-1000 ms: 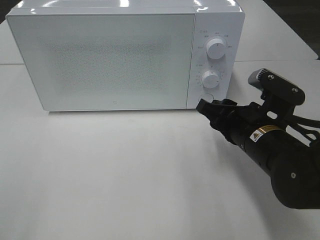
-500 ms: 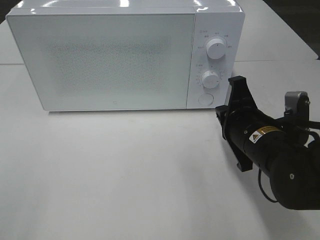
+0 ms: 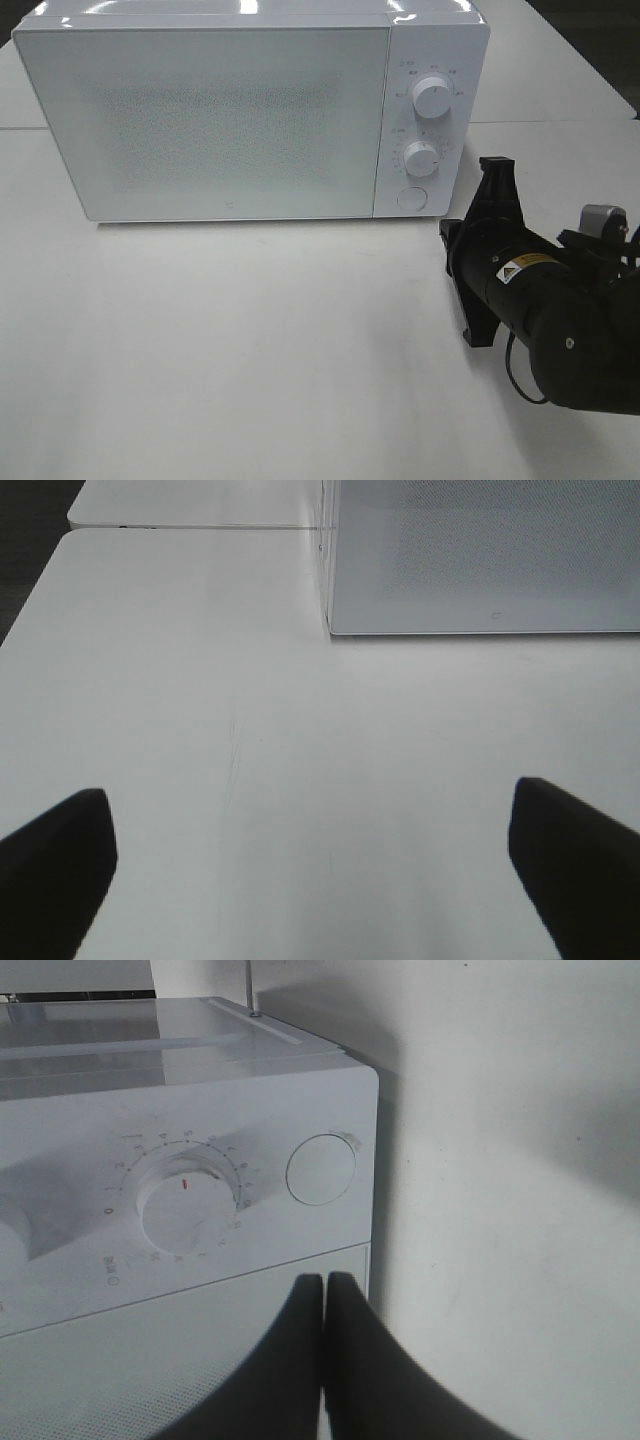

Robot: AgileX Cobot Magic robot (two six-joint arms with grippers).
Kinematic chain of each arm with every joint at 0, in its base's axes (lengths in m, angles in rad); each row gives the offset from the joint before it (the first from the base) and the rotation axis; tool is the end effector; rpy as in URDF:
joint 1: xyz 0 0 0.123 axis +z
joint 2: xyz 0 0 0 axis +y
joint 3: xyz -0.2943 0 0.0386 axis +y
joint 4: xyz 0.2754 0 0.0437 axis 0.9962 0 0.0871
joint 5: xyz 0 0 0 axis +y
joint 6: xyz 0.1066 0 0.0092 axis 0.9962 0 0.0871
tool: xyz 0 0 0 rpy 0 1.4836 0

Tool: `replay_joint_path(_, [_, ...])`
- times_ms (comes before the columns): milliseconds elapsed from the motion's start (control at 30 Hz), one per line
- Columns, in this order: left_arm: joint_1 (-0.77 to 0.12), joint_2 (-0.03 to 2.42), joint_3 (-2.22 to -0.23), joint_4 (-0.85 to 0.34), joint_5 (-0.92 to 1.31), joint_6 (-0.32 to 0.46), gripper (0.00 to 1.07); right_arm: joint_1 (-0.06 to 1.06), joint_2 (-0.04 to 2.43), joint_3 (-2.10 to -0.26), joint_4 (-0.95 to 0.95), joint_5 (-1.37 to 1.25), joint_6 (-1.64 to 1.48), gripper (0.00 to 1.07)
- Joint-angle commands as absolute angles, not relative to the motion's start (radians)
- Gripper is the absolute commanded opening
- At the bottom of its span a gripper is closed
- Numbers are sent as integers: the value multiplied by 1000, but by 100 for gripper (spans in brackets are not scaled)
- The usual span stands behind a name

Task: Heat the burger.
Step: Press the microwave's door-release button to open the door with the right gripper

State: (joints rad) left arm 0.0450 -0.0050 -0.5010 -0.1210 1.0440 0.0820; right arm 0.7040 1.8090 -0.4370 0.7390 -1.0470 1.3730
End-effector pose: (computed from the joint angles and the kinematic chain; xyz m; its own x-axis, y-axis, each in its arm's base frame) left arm 0.0216 -0.0102 0.2857 -0.4312 0.0014 -0.9022 0.0583 0.9980 -0.0263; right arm 0.2576 0.1369 0.1064 -0.0455 0.9990 0.0026 0.2991 0.0112 0.9542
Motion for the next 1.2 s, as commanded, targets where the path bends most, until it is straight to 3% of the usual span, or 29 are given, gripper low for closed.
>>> replay_joint_path(33, [45,-28,-498,-128,1035,77,100,703,1806,-472,758,-1037,1319,0])
replay_joint_path(400, [45,-28,-498,-128,1035,77,100,636,1865,-577,750,-957,1250,0])
replay_joint_path(833, [45,-28,-498,-128,1035,77,100,634,1992,-700,756,-951,1249,0])
replay_joint_path(1200, [45,-28,-498,-128,1035,77,100,588,2016,-719,741,-958,1264,0])
